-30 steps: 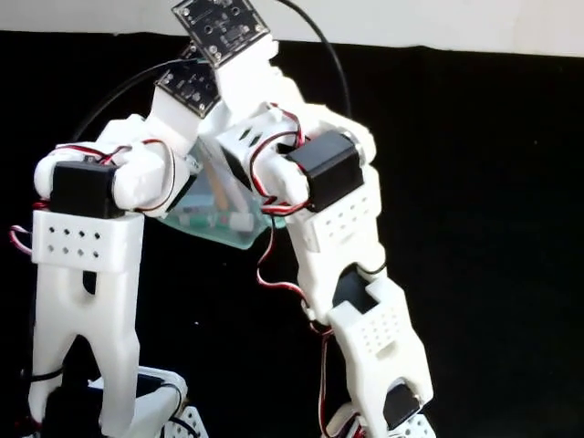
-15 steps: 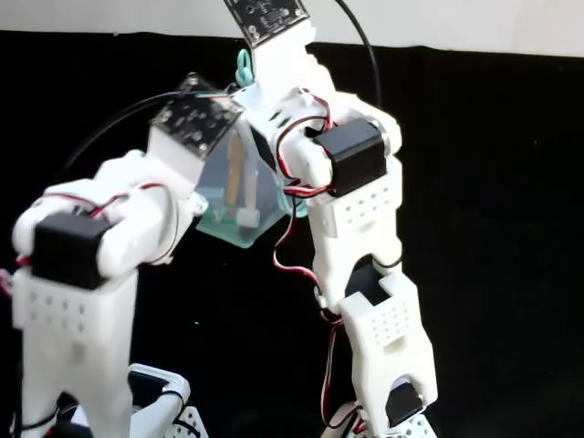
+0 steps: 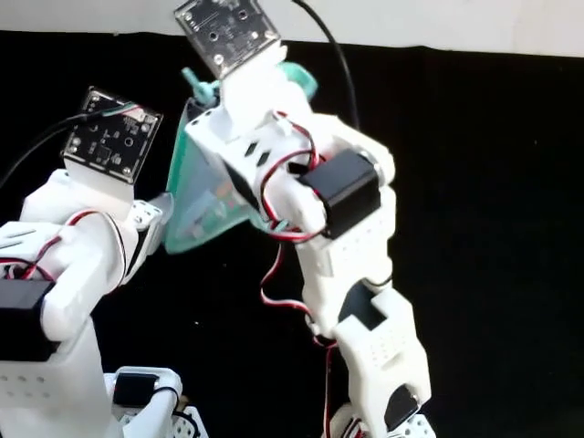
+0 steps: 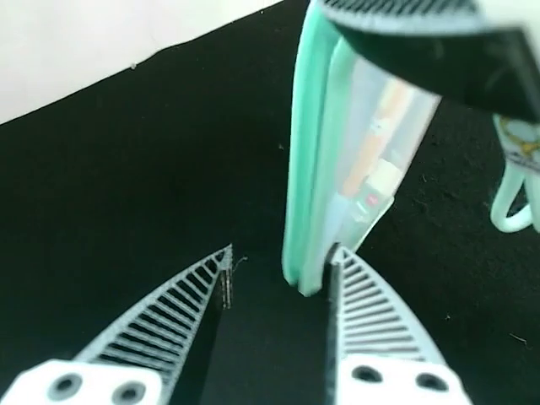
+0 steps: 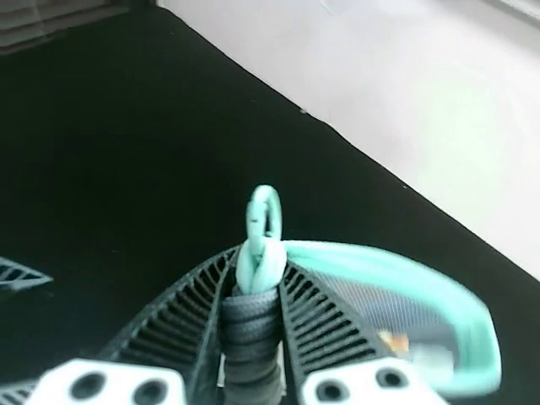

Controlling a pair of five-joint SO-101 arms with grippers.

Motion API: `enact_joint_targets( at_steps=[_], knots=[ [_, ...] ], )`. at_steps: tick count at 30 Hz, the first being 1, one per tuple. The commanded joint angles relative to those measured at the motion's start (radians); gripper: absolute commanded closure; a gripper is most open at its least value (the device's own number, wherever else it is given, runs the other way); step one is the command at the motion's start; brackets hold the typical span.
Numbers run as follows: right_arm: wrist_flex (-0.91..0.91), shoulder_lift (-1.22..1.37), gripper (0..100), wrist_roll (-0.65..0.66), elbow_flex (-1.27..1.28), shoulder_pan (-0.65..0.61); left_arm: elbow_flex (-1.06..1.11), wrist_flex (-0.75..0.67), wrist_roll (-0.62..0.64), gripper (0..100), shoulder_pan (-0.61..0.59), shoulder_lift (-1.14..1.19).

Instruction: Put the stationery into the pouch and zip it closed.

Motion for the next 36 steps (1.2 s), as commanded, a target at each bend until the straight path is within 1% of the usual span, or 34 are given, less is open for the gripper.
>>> enact_joint_targets(
  at_steps=[1, 3, 5, 9, 15, 17, 19, 25, 28, 32, 36],
  knots=[
    [0.005, -0.131, 99.3, 0.051, 0.073, -0.050, -0.012, 0.008, 0.008, 79, -0.013, -0.007],
    [0.005, -0.170, 99.3, 0.064, 0.159, -0.061, -0.007, 0.008, 0.008, 78, -0.008, -0.007],
    [0.004, -0.197, 99.3, 0.066, 0.217, -0.061, -0.002, 0.018, 0.008, 76, -0.007, -0.005],
    [0.004, -0.205, 99.3, 0.066, 0.236, -0.056, -0.002, 0.041, 0.023, 73, -0.005, -0.005],
    [0.002, -0.203, 99.3, 0.060, 0.243, -0.059, -0.004, 0.040, 0.184, 73, -0.005, -0.005],
    [0.002, -0.203, 99.3, 0.060, 0.243, -0.059, -0.004, 0.037, 0.256, 73, -0.005, -0.007],
    [0.001, -0.203, 99.3, 0.058, 0.237, -0.059, -0.002, 0.037, 0.296, 73, -0.005, -0.007],
    [-0.002, -0.211, 99.3, 0.058, 0.232, -0.059, -0.002, 0.037, 0.298, 73, -0.018, -0.010],
    [0.004, -0.211, 99.3, 0.057, 0.197, -0.059, -0.002, 0.035, 0.298, 73, -0.048, -0.010],
    [0.004, -0.211, 99.3, -0.006, 0.139, -0.061, -0.002, 0.034, 0.296, 73, -0.062, -0.008],
    [0.005, -0.213, 99.3, -0.011, 0.124, -0.061, -0.002, -0.020, 0.295, 73, -0.062, -0.005]
  ],
)
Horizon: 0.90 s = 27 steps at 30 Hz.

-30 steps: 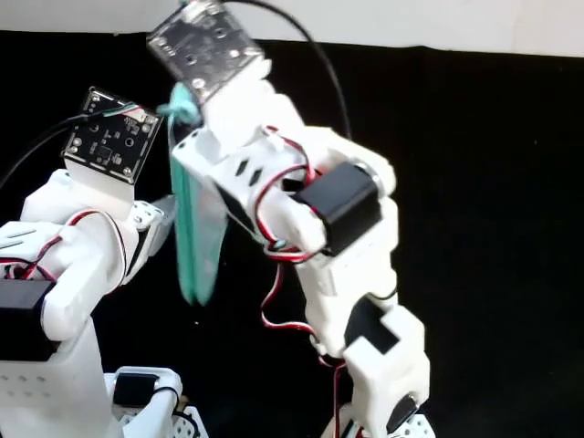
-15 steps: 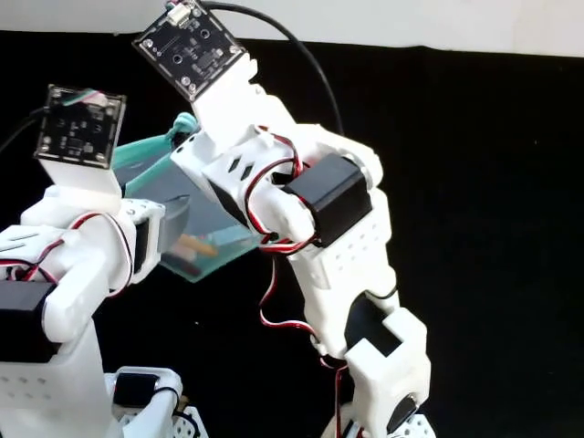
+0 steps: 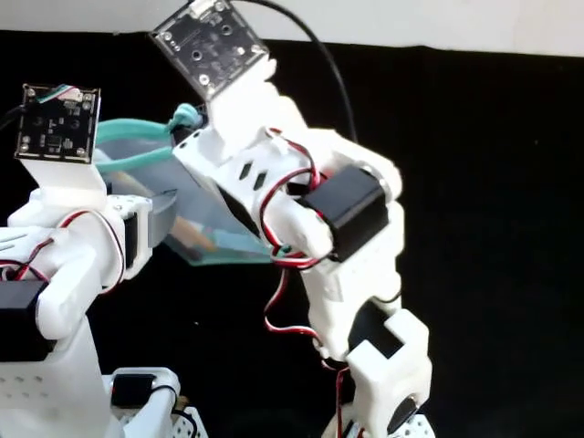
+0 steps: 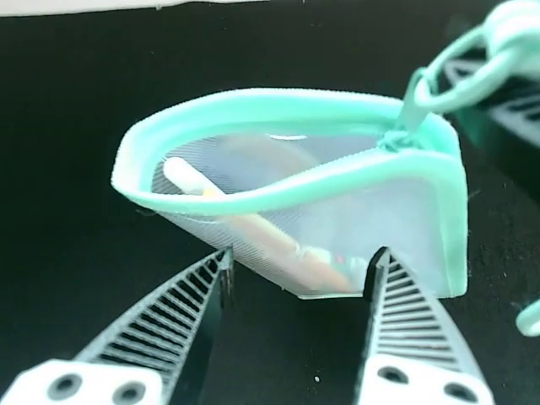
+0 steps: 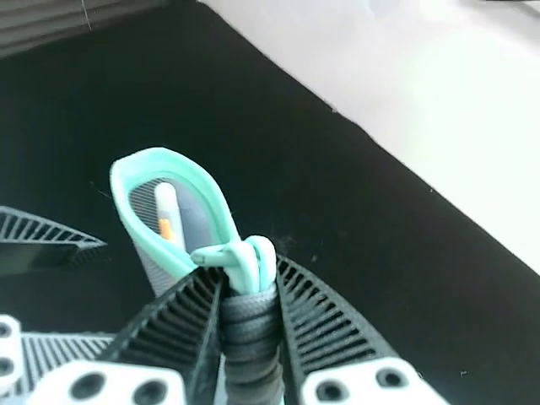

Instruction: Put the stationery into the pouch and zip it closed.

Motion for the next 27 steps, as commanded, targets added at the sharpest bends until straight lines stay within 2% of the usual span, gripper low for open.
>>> enact_joint_targets(
  at_steps=[1, 6, 11, 18, 27],
  knots=[
    [0.005, -0.079, 99.3, -0.015, -0.047, -0.004, -0.002, -0.052, 0.003, 73, -0.015, -0.005],
    [0.005, -0.137, 99.3, -0.015, -0.042, 0.042, 0.045, -0.129, -0.078, 73, -0.085, -0.002],
    [0.005, -0.150, 99.3, -0.015, -0.041, 0.143, 0.153, -0.198, -0.081, 73, -0.093, -0.004],
    [0.005, -0.147, 99.3, -0.021, -0.038, 0.223, 0.176, -0.203, -0.081, 73, -0.093, -0.004],
    [0.005, -0.054, 99.3, -0.152, -0.036, 0.251, 0.176, -0.201, -0.081, 73, -0.096, -0.010]
  ],
)
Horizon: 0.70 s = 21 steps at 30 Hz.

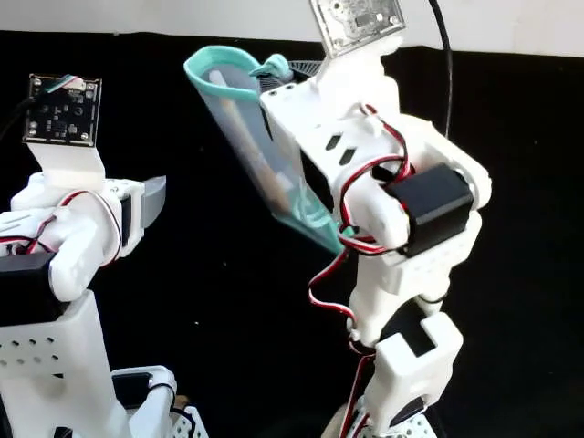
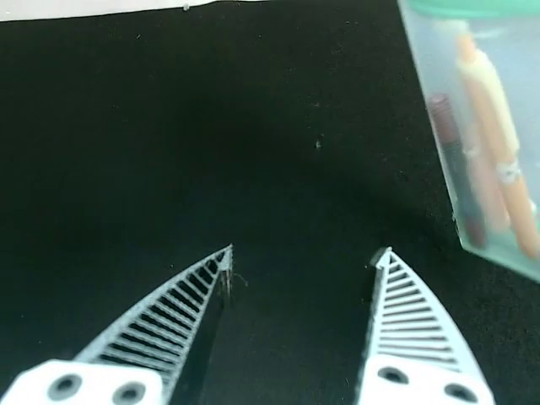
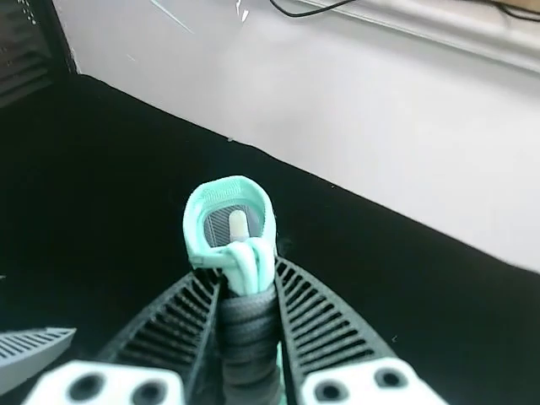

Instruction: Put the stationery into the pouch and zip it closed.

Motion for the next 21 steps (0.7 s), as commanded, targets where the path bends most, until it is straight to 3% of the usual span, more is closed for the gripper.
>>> enact_joint_targets(
  at_steps=[1, 11, 21],
  knots=[
    [0.005, 0.053, 99.3, -0.049, -0.031, 0.012, 0.001, -0.018, -0.008, 73, -0.012, -0.013],
    [0.004, 0.265, 99.3, -0.066, -0.101, 0.005, 0.001, -0.018, -0.008, 73, -0.013, -0.013],
    [0.008, 0.274, 99.3, -0.066, -0.191, -0.114, 0.002, -0.018, -0.011, 73, -0.013, -0.013]
  ],
)
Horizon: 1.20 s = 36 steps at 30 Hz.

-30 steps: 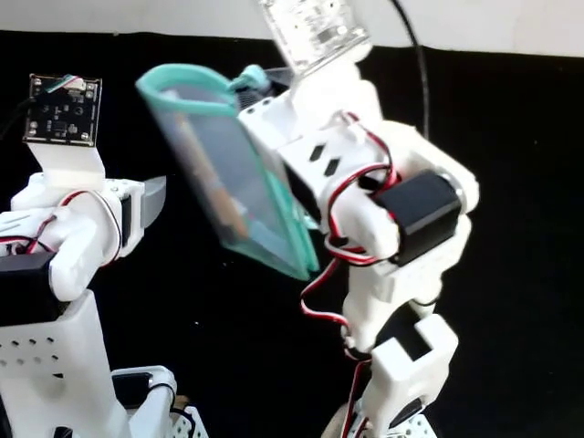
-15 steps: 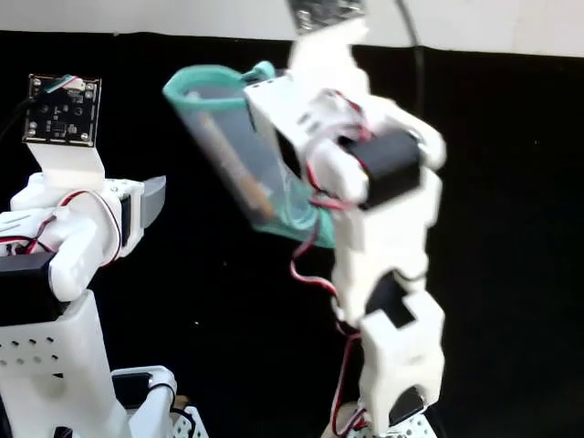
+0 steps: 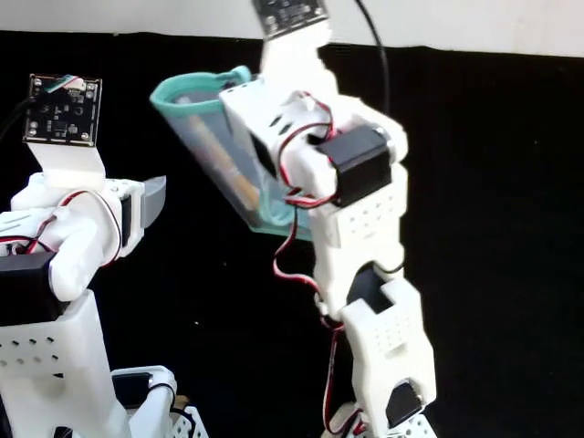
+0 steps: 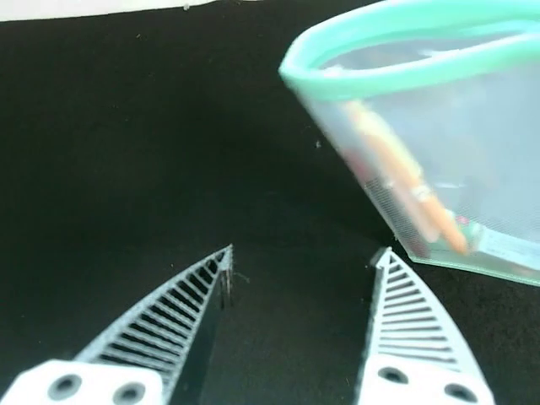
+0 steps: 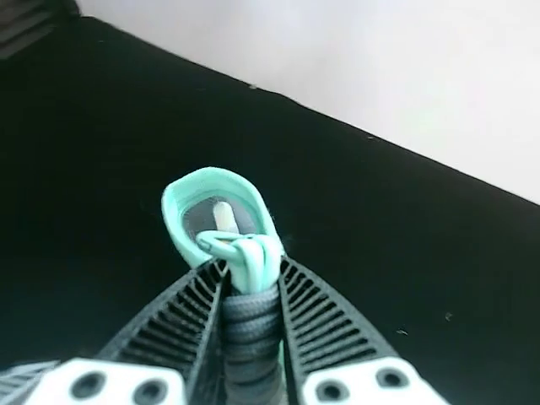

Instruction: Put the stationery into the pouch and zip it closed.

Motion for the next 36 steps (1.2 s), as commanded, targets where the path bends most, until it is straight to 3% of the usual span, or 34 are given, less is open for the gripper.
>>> enact_joint_targets(
  at_steps=[1, 9, 17, 32, 36],
  knots=[
    [0.008, -0.005, 99.3, -0.012, -0.042, -0.056, 0.002, -0.018, -0.008, 73, -0.012, -0.013],
    [0.008, -0.001, 99.3, -0.074, -0.042, -0.081, 0.002, -0.018, -0.006, 73, -0.108, -0.013],
    [0.008, -0.008, 99.3, -0.150, -0.051, -0.084, 0.053, -0.035, -0.003, 73, -0.113, -0.013],
    [0.007, -0.081, 99.3, -0.153, -0.117, -0.145, 0.390, -0.497, -0.003, 73, -0.116, -0.005],
    [0.007, -0.124, 99.3, -0.153, -0.117, -0.145, 0.509, -0.675, 0.092, 73, -0.111, -0.005]
  ],
)
